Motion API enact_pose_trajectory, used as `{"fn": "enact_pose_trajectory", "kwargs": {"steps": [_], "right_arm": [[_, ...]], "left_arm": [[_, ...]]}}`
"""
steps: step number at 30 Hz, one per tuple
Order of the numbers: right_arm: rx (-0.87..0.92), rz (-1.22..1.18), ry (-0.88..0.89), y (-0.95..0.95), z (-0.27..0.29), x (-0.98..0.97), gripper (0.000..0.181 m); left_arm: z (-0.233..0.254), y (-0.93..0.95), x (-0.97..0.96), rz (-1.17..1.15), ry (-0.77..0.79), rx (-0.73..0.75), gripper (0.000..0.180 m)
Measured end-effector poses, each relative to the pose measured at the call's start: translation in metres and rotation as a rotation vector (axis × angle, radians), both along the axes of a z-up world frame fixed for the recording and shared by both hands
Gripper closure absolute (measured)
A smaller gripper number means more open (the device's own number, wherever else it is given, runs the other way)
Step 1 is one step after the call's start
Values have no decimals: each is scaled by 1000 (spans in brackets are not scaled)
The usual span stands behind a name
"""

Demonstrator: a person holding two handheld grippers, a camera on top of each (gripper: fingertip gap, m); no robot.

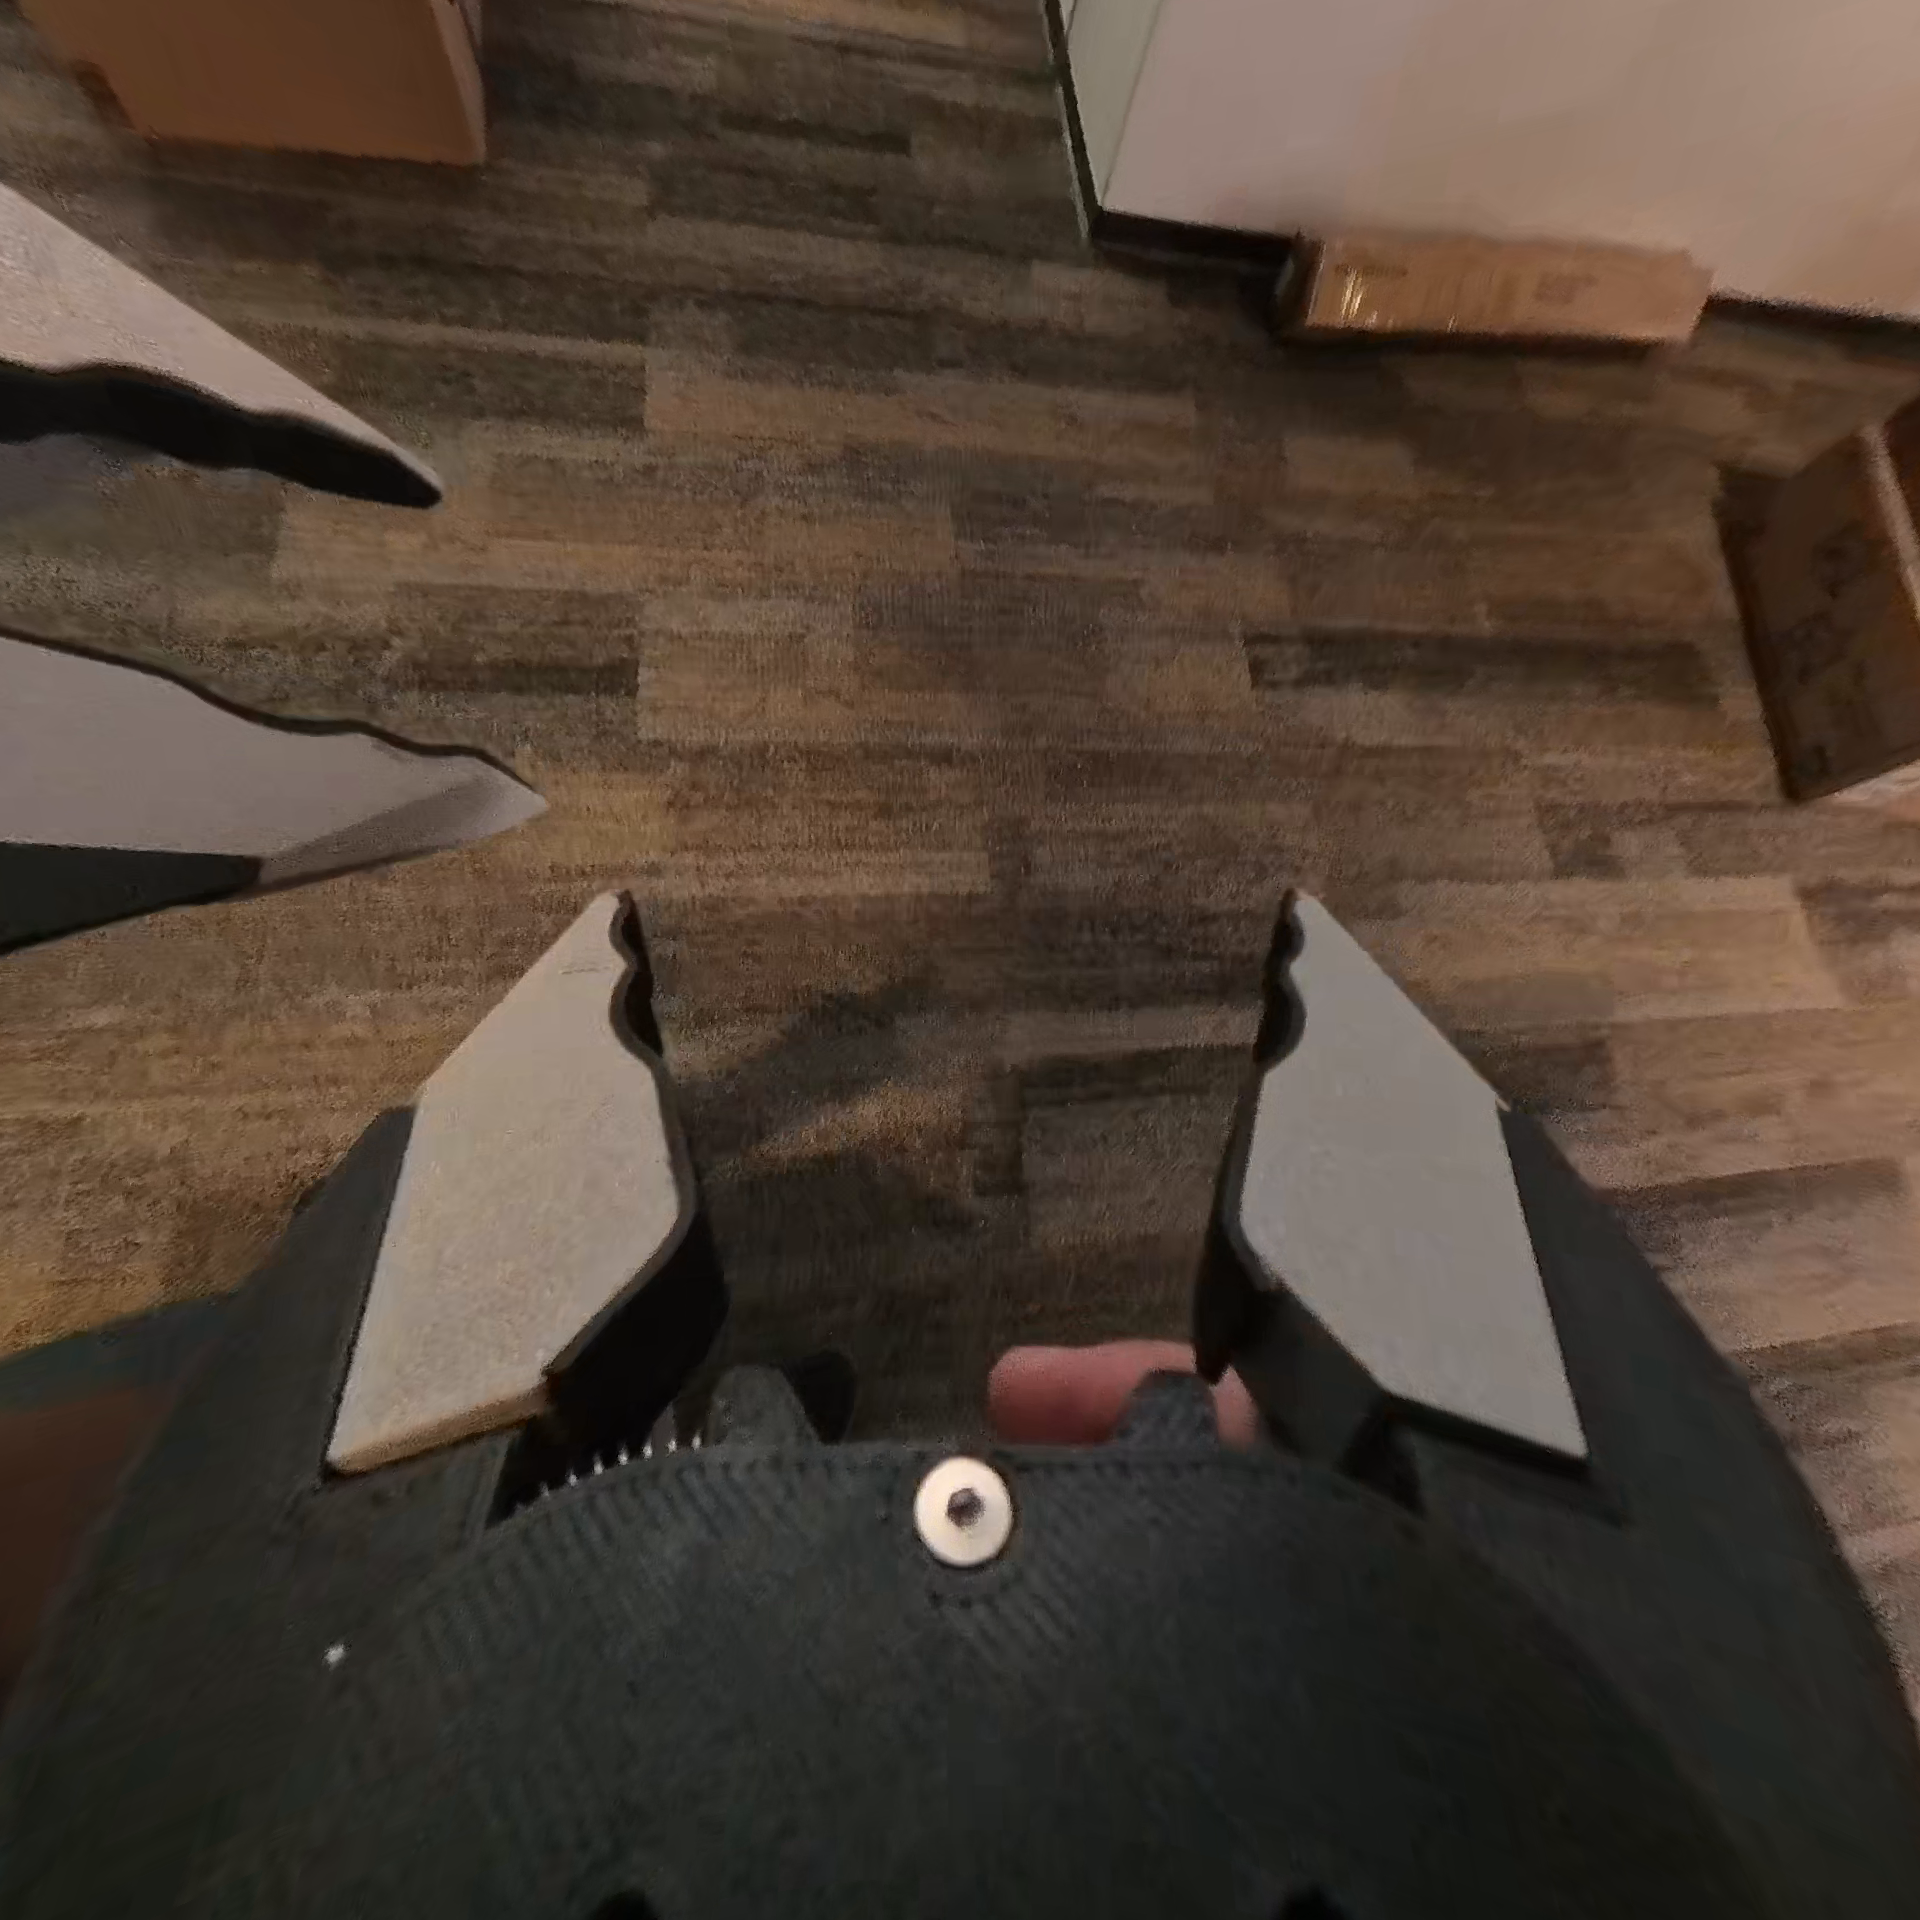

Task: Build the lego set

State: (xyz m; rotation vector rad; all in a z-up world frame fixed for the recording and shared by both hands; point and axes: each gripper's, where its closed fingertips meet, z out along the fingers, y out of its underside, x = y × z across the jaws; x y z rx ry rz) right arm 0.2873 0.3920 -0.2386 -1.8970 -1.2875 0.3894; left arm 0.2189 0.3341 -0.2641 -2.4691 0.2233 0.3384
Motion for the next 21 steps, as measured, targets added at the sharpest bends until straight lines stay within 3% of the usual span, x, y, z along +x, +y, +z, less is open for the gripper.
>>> {"fn": "enact_pose_trajectory", "kwargs": {"steps": [11,21], "right_arm": [[-153,-139,-3,61,-34,111,63],[-185,-216,-56,101,-52,98,63]], "left_arm": [[-20,68,90,-96,26,-101,120],[-45,137,69,-139,-17,-79,119]]}}
